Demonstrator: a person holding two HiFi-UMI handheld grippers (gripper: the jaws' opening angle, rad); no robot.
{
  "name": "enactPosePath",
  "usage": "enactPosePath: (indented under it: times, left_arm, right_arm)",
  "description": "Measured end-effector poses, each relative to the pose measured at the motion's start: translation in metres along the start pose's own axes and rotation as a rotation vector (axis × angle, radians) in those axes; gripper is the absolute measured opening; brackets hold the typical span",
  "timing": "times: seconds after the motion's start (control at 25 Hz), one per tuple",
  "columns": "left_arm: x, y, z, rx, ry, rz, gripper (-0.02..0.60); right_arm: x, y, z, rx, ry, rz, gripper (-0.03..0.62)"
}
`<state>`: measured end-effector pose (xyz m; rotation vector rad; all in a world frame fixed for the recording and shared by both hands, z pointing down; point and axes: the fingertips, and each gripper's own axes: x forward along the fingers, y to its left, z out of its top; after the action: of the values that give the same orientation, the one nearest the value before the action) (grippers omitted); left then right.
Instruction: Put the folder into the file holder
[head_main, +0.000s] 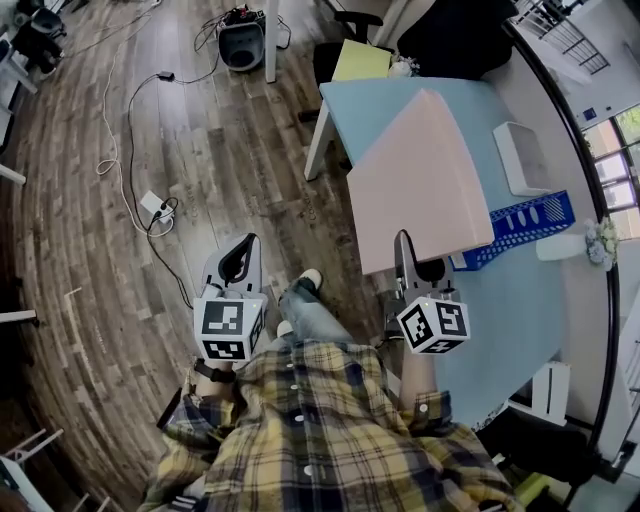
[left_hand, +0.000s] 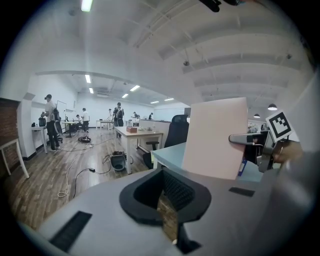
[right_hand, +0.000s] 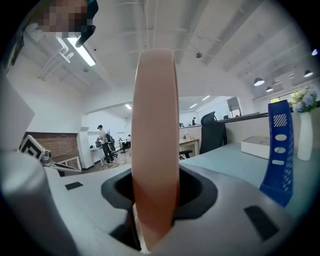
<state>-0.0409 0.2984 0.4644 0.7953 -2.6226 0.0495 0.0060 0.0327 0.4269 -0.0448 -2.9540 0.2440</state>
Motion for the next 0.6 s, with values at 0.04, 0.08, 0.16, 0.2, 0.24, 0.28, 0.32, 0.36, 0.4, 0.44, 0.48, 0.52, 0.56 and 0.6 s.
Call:
enactPosePath:
  times: [0.04, 0.08, 0.16, 0.2, 0.24, 0.28, 0.32, 0.36, 0.4, 0.44, 0.48, 0.52, 0.56, 0.6]
  left_arm:
    - [0.010, 0.002, 0.006, 0.004, 0.000, -0.006, -0.009]
    - [0.019, 0.003, 0.011, 0.008, 0.001, -0.012, -0.009]
    - [0.040, 0.004, 0.023, 0.014, 0.002, -0.030, -0.009]
    - [0.050, 0.003, 0.029, 0.018, 0.001, -0.043, -0.009]
    - [0.060, 0.002, 0.036, 0.022, -0.001, -0.057, -0.009]
    - [0.071, 0.000, 0.043, 0.026, -0.003, -0.071, -0.009]
    - [0.081, -0.002, 0.049, 0.032, -0.006, -0.084, -0.009]
    - [0.091, -0.004, 0.056, 0.039, -0.009, -0.098, -0.009]
    - [0.101, -0.007, 0.061, 0.049, -0.011, -0.112, -0.009]
    - [0.111, -0.010, 0.066, 0.059, -0.010, -0.127, -0.009]
    - [0.120, -0.014, 0.070, 0.068, -0.009, -0.141, -0.009]
    - [0.128, -0.018, 0.073, 0.074, -0.007, -0.152, -0.009]
    - [0.135, -0.023, 0.075, 0.079, -0.006, -0.162, -0.009]
    - [0.143, -0.027, 0.077, 0.084, -0.006, -0.170, -0.009]
  right_arm:
    - [0.008, -0.004, 0.004, 0.004, -0.003, -0.007, 0.173]
    - [0.016, -0.009, 0.008, 0.008, -0.005, -0.016, 0.173]
    - [0.028, -0.019, 0.014, 0.019, -0.009, -0.036, 0.173]
    - [0.033, -0.025, 0.017, 0.023, -0.011, -0.048, 0.173]
    - [0.038, -0.030, 0.021, 0.025, -0.012, -0.060, 0.173]
    - [0.043, -0.036, 0.024, 0.024, -0.013, -0.071, 0.173]
    - [0.048, -0.041, 0.026, 0.022, -0.014, -0.083, 0.173]
    - [0.052, -0.048, 0.028, 0.023, -0.016, -0.097, 0.173]
    - [0.056, -0.055, 0.030, 0.028, -0.020, -0.114, 0.173]
    - [0.058, -0.062, 0.031, 0.036, -0.023, -0.131, 0.173]
    - [0.060, -0.070, 0.031, 0.043, -0.024, -0.148, 0.173]
    - [0.062, -0.078, 0.031, 0.049, -0.024, -0.162, 0.173]
    - [0.063, -0.086, 0.031, 0.052, -0.022, -0.174, 0.173]
    - [0.065, -0.093, 0.031, 0.054, -0.022, -0.186, 0.173]
